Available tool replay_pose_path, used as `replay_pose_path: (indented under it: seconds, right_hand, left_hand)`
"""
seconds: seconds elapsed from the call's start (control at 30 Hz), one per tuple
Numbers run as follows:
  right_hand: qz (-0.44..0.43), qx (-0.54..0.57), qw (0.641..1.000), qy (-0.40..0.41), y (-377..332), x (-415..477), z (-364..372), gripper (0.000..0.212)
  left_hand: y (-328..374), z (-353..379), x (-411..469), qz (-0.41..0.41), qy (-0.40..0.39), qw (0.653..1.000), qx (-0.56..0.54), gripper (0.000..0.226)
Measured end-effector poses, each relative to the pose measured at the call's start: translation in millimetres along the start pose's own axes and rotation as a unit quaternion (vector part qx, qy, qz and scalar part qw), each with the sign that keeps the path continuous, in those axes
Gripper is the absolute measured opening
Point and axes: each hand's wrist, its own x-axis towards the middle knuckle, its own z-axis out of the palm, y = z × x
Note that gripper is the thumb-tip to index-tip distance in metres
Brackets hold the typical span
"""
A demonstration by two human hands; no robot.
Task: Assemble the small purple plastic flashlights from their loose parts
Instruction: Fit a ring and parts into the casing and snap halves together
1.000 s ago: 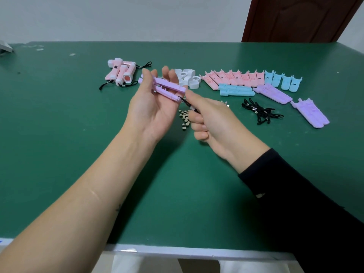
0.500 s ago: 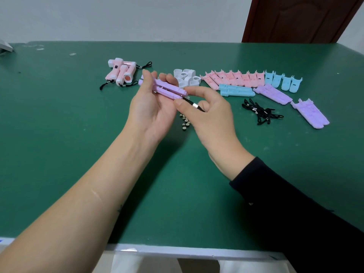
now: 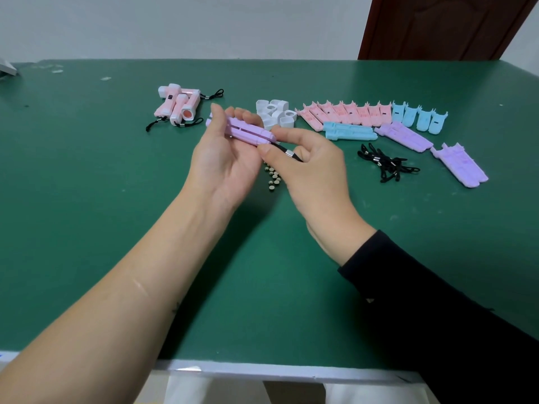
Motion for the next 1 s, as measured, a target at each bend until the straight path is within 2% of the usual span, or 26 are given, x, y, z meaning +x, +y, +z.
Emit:
replay_pose_path:
  seconds: [0.2, 0.33, 0.47, 0.6, 0.83, 1.0]
  right_hand:
    - [-0.069, -0.097, 0.993, 0.004, 2.1, 0.0, -2.6, 0.012]
    - [-0.132, -0.225, 0.965, 0.011, 2.4, 1.3, -5.9, 0.019]
    - [-0.172, -0.292, 0.941, 0.01, -0.1, 0.9, -7.8, 0.023]
    - [-0.182, -0.309, 0.933, 0.008, 0.1, 0.4, -8.0, 0.026]
    - [-0.173, -0.293, 0.94, 0.006, -1.1, -1.9, -4.4, 0.029]
    - [-0.173, -0.294, 0.94, 0.008, -2.0, -3.5, -2.8, 0.028]
  left_hand:
    - [0.8, 0.7, -1.7, -0.001, 0.003, 1.0, 0.006, 0.036]
    - [1.0, 0.2, -2.1, -0.01, 0.009, 1.0, 0.003, 0.039]
    - [0.2, -2.0, -0.9, -0.02, 0.011, 1.0, 0.016, 0.038]
    - [-0.4, -3.8, 0.9, -0.021, 0.01, 0.999, 0.028, 0.039]
    - [-2.2, -2.4, -0.6, -0.014, 0.003, 0.998, 0.055, 0.04]
    - [-3.9, -0.3, -1.6, -0.01, 0.006, 1.0, 0.023, 0.04]
